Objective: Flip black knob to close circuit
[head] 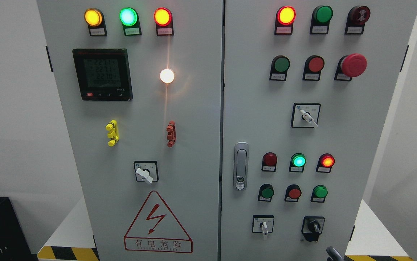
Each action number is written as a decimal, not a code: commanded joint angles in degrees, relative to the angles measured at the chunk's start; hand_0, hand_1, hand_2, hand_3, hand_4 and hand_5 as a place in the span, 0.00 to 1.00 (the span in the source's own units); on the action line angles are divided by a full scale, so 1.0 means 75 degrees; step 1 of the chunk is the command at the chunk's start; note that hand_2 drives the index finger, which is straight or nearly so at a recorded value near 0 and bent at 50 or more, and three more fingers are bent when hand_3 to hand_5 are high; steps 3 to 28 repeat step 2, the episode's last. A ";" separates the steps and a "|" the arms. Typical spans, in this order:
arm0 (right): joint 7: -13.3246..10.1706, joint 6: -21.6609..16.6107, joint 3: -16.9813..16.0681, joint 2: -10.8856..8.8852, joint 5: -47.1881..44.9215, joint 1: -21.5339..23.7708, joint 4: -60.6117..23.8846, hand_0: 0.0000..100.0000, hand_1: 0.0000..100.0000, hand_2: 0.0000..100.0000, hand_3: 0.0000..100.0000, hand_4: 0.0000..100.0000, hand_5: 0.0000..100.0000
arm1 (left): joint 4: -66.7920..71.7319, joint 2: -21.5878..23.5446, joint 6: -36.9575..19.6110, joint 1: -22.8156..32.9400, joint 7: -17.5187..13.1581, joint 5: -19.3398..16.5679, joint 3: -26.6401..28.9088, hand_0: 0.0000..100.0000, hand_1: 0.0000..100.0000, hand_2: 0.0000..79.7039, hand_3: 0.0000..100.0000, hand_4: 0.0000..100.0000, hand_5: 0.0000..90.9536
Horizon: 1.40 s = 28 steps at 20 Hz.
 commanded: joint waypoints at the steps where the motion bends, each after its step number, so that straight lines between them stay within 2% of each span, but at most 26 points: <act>1: 0.0012 -0.0367 0.0163 -0.0012 -0.0183 0.0483 -0.0224 0.00 0.00 0.00 0.00 0.00 0.00 | 0.0004 0.0000 -0.0006 0.0000 0.0010 0.0000 -0.0009 0.12 0.56 0.00 0.00 0.00 0.00; 28: 0.0001 -0.0427 0.0186 -0.0012 -0.0183 0.0566 -0.0213 0.00 0.00 0.00 0.01 0.00 0.00 | -0.0007 0.0000 -0.0006 0.0000 -0.0001 0.0000 -0.0009 0.12 0.56 0.00 0.00 0.00 0.00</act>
